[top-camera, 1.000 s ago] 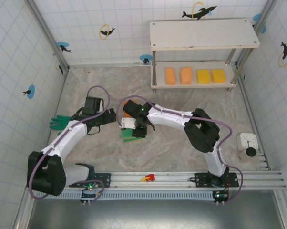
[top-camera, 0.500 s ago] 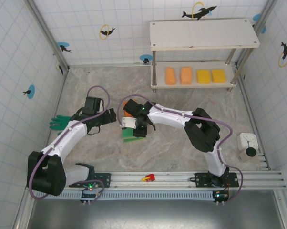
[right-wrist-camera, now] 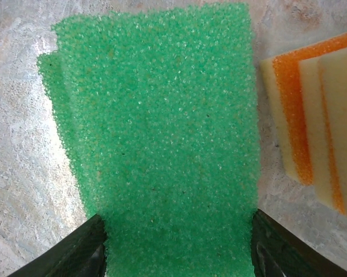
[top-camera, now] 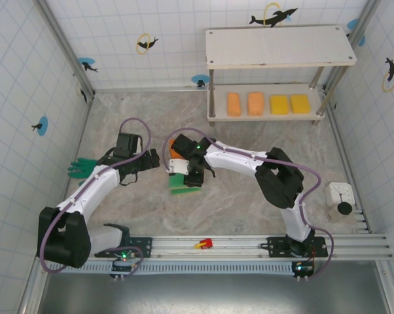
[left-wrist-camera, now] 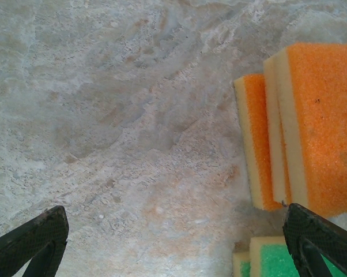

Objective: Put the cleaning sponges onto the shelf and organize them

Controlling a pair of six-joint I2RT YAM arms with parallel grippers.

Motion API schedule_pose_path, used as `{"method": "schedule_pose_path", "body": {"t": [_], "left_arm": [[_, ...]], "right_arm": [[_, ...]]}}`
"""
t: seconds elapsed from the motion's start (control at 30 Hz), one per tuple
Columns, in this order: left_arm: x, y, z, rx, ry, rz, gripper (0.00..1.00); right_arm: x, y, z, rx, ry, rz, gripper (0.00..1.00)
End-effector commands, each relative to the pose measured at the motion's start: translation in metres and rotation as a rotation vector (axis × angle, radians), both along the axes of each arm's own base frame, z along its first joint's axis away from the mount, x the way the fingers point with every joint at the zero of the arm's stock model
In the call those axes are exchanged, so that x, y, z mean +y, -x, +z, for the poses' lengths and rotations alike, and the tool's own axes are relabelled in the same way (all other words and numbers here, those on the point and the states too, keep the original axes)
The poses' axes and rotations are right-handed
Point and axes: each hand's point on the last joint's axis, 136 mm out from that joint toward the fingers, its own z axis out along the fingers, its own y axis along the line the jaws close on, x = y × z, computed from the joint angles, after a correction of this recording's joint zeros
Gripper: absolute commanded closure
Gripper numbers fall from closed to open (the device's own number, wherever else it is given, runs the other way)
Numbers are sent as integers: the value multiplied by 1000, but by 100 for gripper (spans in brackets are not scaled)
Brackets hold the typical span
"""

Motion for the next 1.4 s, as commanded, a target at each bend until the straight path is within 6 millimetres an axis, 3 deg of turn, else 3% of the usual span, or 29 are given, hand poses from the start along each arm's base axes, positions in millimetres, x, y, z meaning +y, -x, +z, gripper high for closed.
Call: {"method": "schedule_pose_path", "body": {"t": [0.0, 0.6, 0.93, 1.37], "left_arm": [[5, 3, -6, 14, -7, 21, 3], [4, 0, -3, 3, -2, 23, 3], [4, -1, -3, 4, -3, 24, 3], [-1, -9, 0, 5, 14, 11, 3]], "right_arm": [[-3, -2, 25, -21, -30, -14, 37], [-17, -6, 35, -28, -29, -52, 38], [-41, -21, 34, -23, -25, -153, 39], [-84, -43, 53, 0, -54, -314, 40]]}}
